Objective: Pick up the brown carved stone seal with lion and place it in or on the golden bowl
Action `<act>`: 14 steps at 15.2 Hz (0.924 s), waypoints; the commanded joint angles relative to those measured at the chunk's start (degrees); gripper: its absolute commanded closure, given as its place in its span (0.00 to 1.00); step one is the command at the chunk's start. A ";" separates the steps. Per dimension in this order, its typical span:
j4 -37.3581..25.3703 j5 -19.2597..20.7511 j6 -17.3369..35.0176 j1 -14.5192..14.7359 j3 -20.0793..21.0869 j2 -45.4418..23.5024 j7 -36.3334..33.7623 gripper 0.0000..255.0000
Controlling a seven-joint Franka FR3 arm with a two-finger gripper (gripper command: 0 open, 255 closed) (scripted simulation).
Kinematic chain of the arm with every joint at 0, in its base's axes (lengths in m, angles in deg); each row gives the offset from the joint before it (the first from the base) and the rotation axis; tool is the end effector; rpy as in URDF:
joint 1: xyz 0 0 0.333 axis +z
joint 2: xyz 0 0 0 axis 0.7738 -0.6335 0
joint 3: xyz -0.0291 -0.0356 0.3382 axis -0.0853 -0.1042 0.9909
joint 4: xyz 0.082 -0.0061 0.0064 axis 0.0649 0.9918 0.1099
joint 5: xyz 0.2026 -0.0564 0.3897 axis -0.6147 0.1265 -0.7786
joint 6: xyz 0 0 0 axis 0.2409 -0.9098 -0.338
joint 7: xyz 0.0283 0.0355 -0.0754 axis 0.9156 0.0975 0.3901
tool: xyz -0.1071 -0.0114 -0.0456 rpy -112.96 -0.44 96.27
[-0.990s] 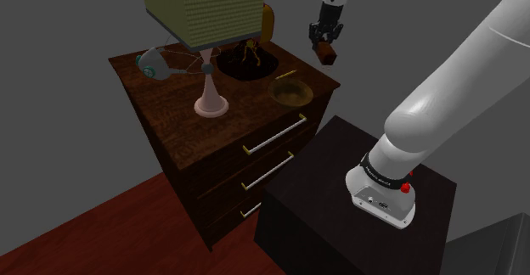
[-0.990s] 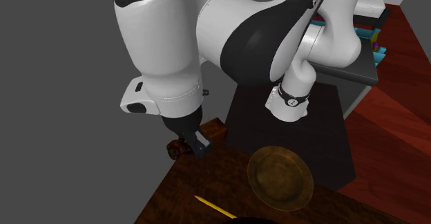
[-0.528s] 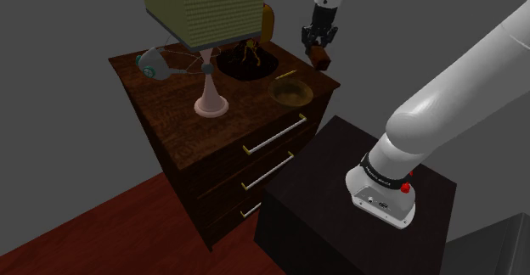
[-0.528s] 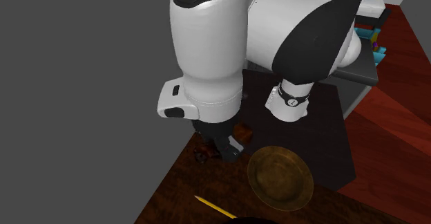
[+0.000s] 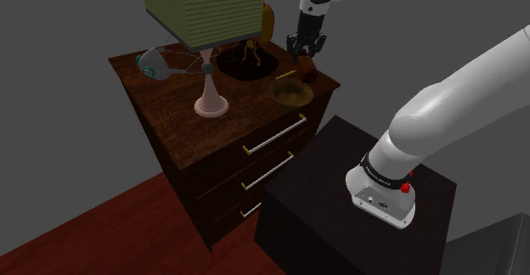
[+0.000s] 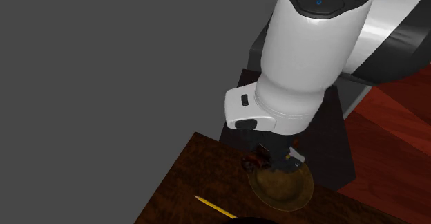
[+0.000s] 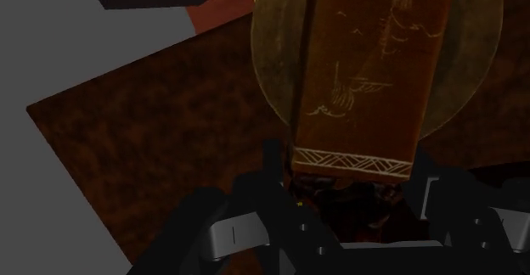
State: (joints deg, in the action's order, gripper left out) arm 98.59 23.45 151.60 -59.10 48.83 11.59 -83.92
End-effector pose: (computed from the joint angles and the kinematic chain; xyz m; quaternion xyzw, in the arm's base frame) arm 0.4468 -0.1141 0.3997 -0.9693 0.2451 0.0176 0.0097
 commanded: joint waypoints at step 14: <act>7.38 -1.81 10.45 2.52 3.55 -3.01 -4.84 1.00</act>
State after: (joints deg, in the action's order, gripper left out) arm 105.70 21.66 161.16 -56.55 52.46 9.14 -88.88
